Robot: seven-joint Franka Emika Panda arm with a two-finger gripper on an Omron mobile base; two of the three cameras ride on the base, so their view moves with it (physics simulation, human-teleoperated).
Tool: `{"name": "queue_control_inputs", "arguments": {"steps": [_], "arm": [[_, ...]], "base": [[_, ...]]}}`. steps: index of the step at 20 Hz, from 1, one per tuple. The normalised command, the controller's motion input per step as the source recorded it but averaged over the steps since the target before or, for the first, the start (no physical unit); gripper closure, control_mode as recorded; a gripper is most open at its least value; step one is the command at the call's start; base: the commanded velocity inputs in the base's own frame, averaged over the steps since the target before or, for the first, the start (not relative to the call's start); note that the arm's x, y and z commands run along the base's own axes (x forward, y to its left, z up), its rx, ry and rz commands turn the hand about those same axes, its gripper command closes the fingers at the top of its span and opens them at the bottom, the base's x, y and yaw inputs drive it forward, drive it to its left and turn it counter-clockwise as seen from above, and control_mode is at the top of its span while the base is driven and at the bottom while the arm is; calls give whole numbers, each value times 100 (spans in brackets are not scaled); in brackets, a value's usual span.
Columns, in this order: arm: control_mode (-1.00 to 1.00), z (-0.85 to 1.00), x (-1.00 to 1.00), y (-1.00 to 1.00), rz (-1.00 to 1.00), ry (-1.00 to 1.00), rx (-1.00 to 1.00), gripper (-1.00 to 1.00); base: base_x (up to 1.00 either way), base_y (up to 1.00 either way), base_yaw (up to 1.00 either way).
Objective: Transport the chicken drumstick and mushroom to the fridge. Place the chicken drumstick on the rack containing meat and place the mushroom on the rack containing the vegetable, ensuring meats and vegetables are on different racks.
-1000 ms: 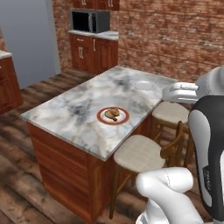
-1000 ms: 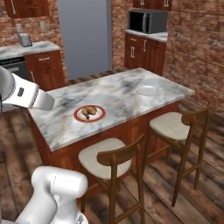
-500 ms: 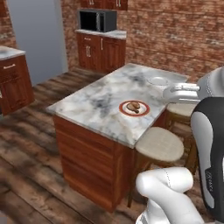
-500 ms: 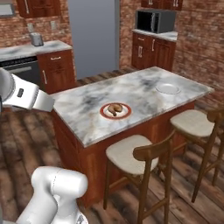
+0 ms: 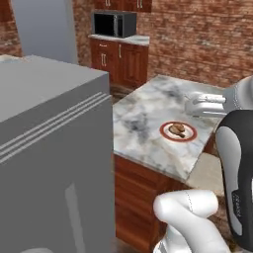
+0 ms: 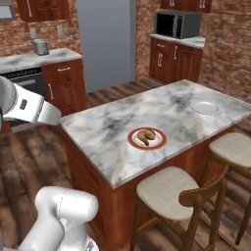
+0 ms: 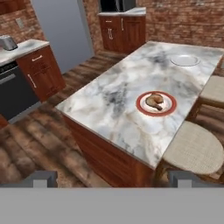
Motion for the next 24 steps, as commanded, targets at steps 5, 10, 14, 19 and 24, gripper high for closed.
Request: {"name": "queue_control_inputs", "arguments": {"steps": [5, 10, 14, 19, 24], "arm": [[100, 0, 0, 0, 0, 0, 0, -100], [100, 0, 0, 0, 0, 0, 0, -100], [100, 0, 0, 0, 0, 0, 0, -100], [100, 0, 0, 0, 0, 0, 0, -100], [100, 0, 0, 0, 0, 0, 0, -100]], "base": [[87, 37, -14], [40, 27, -44], [0, 31, -84], [17, 55, -81], [0, 86, -69]]}}
